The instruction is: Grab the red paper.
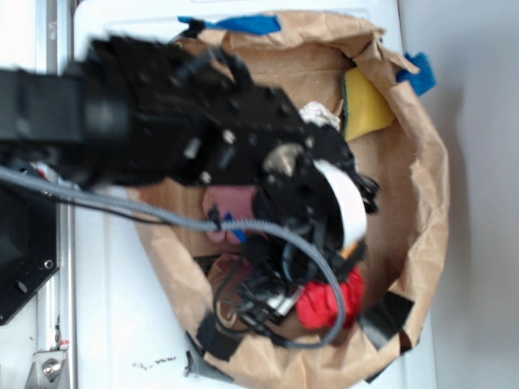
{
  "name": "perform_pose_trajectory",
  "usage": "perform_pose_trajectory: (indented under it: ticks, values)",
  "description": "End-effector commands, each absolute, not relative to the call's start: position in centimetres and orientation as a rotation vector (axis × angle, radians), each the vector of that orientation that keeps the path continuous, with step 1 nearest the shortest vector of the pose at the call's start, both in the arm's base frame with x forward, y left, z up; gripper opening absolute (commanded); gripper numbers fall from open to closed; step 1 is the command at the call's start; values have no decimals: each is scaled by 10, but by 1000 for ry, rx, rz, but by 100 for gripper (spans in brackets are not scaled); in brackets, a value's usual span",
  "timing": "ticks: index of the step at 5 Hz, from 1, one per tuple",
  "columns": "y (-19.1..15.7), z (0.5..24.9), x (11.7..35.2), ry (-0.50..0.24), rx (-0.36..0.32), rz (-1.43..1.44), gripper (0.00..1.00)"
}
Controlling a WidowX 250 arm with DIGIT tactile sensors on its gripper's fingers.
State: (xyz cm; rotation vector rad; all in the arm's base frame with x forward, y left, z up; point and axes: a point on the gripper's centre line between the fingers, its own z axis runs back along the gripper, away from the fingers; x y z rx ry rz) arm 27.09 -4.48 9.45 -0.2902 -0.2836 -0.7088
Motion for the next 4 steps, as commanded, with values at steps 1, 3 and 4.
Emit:
perform_pose_trajectory:
  ticks: [1, 3, 4]
  values:
    - [-14, 161, 253, -57, -231, -458, 0]
    - [11, 191, 243, -116, -73, -249, 0]
    - [13, 192, 243, -136, -62, -238, 0]
